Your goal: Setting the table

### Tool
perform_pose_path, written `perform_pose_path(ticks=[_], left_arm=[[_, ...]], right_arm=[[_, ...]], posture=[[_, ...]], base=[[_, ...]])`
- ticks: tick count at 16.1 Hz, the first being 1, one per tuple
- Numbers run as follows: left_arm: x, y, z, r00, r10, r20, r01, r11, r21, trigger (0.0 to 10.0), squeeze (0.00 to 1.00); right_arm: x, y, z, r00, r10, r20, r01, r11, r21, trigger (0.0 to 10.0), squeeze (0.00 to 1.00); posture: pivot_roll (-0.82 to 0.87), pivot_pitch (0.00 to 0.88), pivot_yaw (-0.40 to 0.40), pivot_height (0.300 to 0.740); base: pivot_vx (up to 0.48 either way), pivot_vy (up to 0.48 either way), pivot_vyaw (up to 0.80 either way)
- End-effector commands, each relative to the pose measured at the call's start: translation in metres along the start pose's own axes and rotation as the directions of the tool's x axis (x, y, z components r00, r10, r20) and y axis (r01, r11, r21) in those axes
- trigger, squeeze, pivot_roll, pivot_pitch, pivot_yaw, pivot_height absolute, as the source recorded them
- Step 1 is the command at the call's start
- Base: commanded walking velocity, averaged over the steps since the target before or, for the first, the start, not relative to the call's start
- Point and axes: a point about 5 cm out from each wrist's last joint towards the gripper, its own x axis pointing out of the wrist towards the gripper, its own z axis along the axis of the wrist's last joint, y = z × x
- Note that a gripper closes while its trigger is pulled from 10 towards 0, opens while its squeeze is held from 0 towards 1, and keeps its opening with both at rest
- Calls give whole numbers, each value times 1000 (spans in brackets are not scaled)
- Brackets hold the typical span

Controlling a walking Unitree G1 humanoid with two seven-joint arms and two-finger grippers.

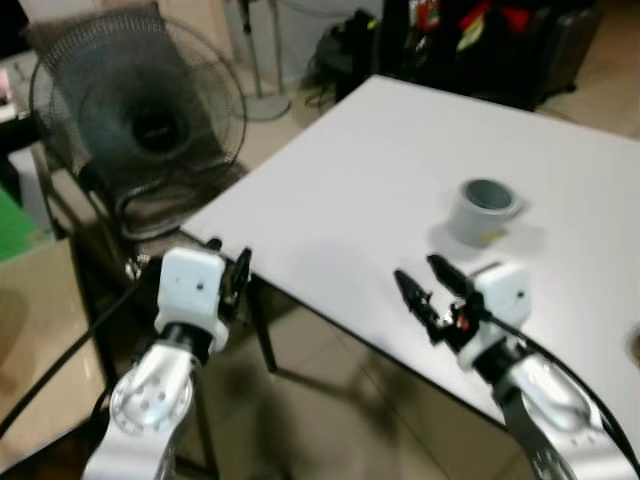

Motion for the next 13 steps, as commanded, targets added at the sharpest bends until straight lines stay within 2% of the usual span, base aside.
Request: perform_pose_path(ticks=[1,3,4,5,9,13], left_arm=[[-3,2,-2,1000,17,-13,-17,1000,10,10000,0],[-2,3,-1,1000,24,-10,-24,1000,9,10000,0],[-1,4,0,999,33,-5,-33,999,4,10000,0],[0,5,0,999,41,-2,-41,999,-6,10000,0],[1,5,1,999,36,-3,-36,999,-25,10000,0],[2,6,4,999,34,3,-34,999,-31,10000,0]], right_arm=[[1,2,3,1000,16,19,-16,1000,14,10000,0],[2,3,2,1000,27,8,-27,1000,-2,10000,0],[4,-1,4,999,-21,30,21,1000,-12,10000,0],[6,-3,5,999,-36,35,34,999,34,10000,0],[7,-4,2,998,-65,22,63,996,55,10000,0],[8,-4,0,998,-65,14,64,994,88,10000,0]], posture=[[-30,76,41,740],[-28,76,39,740],[-28,76,39,740],[-28,76,39,740],[-25,78,38,740],[-20,77,36,740]], base=[[0,0,800],[0,0,800],[0,0,800],[0,0,800],[0,0,800],[0,271,800]])
